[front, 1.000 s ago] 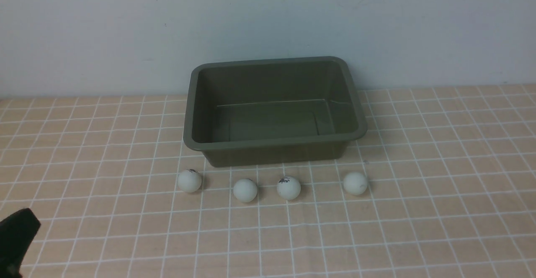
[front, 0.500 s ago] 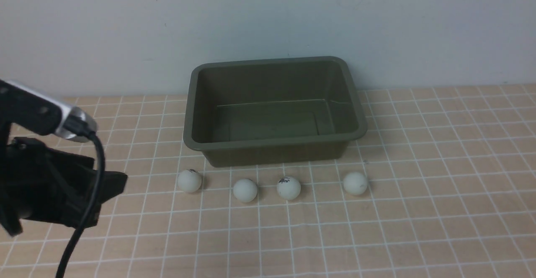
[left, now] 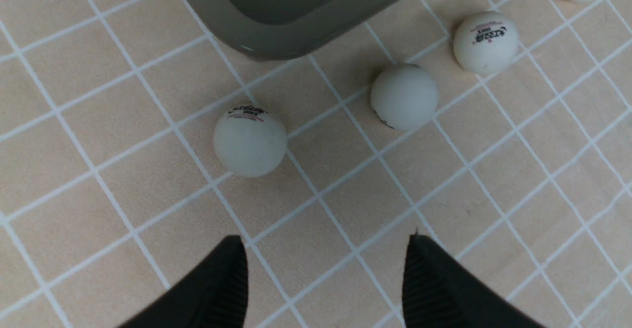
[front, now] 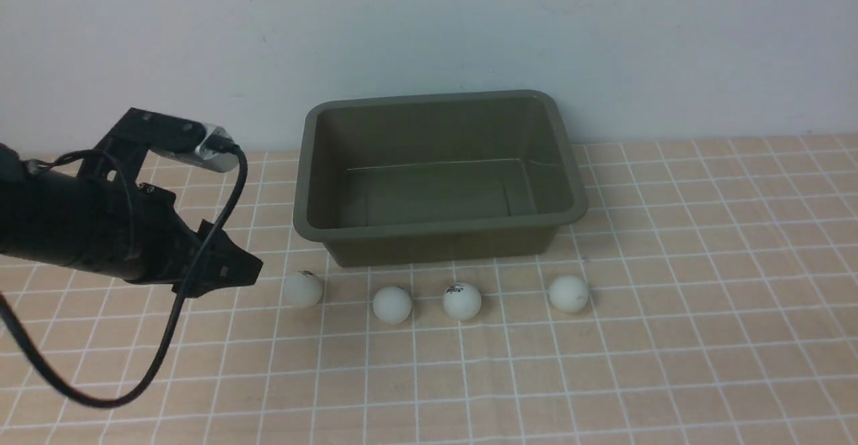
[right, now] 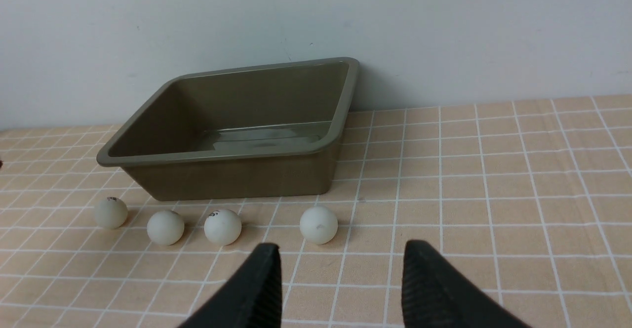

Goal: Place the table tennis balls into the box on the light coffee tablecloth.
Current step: 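Reach for and grasp a ping pong ball on the table beside the basket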

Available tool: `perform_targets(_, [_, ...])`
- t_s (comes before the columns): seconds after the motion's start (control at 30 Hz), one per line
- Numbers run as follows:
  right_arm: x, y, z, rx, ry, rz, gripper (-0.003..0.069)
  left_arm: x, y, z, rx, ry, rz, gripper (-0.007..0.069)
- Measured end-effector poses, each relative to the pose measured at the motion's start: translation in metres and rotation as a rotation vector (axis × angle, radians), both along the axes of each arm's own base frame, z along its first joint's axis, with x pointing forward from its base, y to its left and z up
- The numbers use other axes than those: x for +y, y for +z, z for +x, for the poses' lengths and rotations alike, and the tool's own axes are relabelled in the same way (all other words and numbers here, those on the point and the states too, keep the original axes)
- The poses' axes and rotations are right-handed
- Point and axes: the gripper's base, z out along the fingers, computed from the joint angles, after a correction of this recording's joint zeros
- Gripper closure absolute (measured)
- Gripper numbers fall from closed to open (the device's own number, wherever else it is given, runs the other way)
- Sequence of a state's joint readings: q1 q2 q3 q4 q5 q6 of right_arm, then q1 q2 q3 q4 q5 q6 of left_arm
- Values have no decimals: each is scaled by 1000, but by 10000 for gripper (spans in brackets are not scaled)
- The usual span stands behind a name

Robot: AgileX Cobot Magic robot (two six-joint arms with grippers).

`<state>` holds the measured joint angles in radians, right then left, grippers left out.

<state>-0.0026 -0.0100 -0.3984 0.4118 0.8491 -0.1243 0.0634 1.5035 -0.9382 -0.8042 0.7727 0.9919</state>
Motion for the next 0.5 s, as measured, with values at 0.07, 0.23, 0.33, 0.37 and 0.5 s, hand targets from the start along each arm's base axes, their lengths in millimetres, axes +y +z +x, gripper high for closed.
perform_targets(0.07, [0,0,0,0,0,0,346,1,-5,10,26,16,-10,270])
perform_targets(0.23, [0,0,0,0,0,0,346,-1,-24,30,67,-5,17,270])
perform_targets(0.33, [0,0,0,0,0,0,346,-9,-36,40,65,-56,61,270])
perform_targets(0.37, [0,0,0,0,0,0,346,-13,-41,44,65,-72,79,270])
perform_targets(0.5, [0,0,0,0,0,0,346,-23,-51,52,64,-87,100,270])
